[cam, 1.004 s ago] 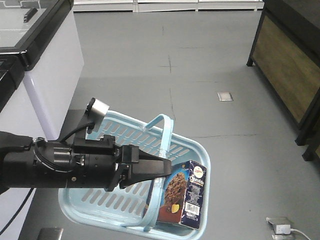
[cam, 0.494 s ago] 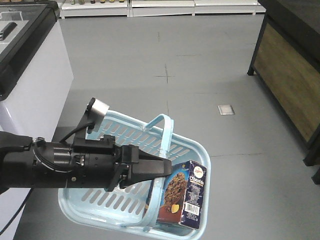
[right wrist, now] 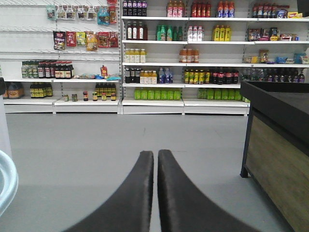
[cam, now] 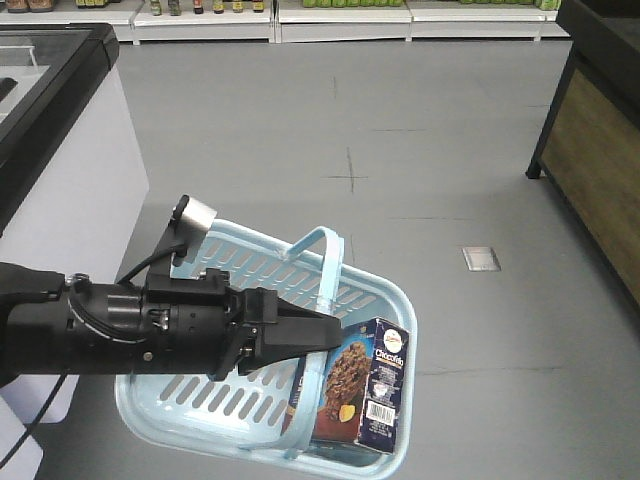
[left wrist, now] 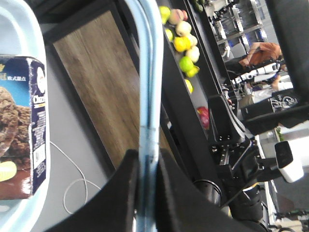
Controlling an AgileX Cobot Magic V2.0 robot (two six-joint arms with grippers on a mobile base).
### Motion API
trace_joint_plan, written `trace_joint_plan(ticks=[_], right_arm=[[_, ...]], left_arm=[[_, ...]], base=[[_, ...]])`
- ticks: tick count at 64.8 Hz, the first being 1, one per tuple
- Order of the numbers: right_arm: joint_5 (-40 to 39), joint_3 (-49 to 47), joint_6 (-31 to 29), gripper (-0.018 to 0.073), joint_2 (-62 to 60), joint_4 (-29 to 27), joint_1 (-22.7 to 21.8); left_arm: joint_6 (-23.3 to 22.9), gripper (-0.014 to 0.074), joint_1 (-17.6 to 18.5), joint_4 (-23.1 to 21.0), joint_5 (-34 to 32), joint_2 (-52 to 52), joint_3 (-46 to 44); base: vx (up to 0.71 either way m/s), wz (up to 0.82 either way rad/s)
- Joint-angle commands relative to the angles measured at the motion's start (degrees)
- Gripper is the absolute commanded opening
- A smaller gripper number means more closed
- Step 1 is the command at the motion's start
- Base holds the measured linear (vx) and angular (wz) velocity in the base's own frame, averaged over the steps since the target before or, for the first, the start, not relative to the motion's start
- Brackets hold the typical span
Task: Left arm holds basket, right arm returns cookies
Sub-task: 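Hold the basket in the left gripper while driving toward the drink shelves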
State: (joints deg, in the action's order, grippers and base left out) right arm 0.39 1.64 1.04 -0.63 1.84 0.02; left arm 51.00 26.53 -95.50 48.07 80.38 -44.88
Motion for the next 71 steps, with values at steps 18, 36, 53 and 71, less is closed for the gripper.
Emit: trace_joint_plan(ticks=[18,36,53,71], right_arm=[[-4.38,1.0,-0.14,-0.001,-0.75,0.37,0.0],[-4.38,1.0,-0.14,-0.001,-0.75,0.37,0.0],[-4.38,1.0,-0.14,-0.001,-0.75,0.37,0.0],[-4.36,0.96,-0.14,-0.001,-0.72,0.37,0.0]], left_arm=[[0.65,-0.0006,0.3,-4.9,2.57,-1.9,-2.12],[0.65,-0.0006,0.3,-4.9,2.36,-1.9,-2.12],[0.65,-0.0006,0.3,-4.9,2.36,-1.9,-2.12],[0.65,-0.0006,0.3,-4.96,2.33,-1.9,-2.12]], base=[[0.39,0.04],[0.4,-0.01],[0.42,-0.05],[0.44,-0.01]])
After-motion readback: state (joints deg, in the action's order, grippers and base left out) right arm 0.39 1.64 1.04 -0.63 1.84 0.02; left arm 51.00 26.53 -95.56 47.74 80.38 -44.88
